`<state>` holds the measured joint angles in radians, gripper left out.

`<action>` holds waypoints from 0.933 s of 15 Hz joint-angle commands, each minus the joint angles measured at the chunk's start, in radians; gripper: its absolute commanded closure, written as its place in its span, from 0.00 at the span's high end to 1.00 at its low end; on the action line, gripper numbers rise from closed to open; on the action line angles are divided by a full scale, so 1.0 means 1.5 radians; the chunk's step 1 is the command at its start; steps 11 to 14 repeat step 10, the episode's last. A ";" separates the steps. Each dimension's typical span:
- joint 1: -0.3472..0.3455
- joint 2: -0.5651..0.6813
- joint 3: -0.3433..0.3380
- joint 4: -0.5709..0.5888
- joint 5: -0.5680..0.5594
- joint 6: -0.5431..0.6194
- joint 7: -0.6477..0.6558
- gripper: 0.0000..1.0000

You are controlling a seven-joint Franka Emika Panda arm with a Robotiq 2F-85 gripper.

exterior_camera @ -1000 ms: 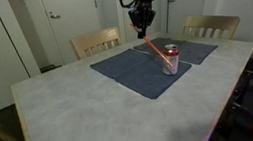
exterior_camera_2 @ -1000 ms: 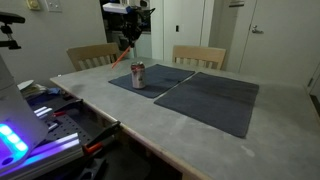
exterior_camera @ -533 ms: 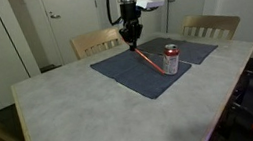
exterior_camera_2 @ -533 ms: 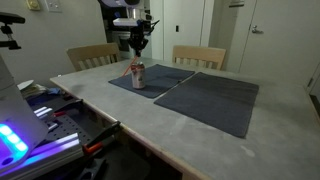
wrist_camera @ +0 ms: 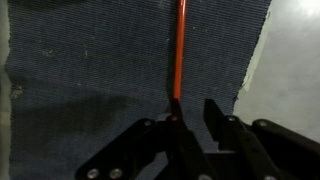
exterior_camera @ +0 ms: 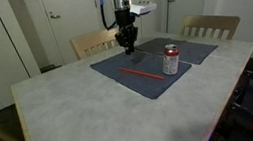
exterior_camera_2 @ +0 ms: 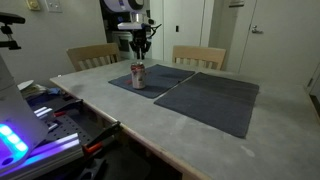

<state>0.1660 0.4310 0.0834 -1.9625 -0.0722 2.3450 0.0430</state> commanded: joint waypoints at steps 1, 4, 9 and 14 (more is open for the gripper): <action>-0.007 -0.041 0.000 -0.012 -0.012 -0.030 -0.018 0.63; -0.012 -0.102 -0.005 -0.037 -0.015 -0.063 -0.016 0.83; -0.018 -0.190 -0.009 -0.055 -0.052 -0.138 -0.024 1.00; -0.021 -0.203 -0.007 -0.061 -0.050 -0.142 -0.031 1.00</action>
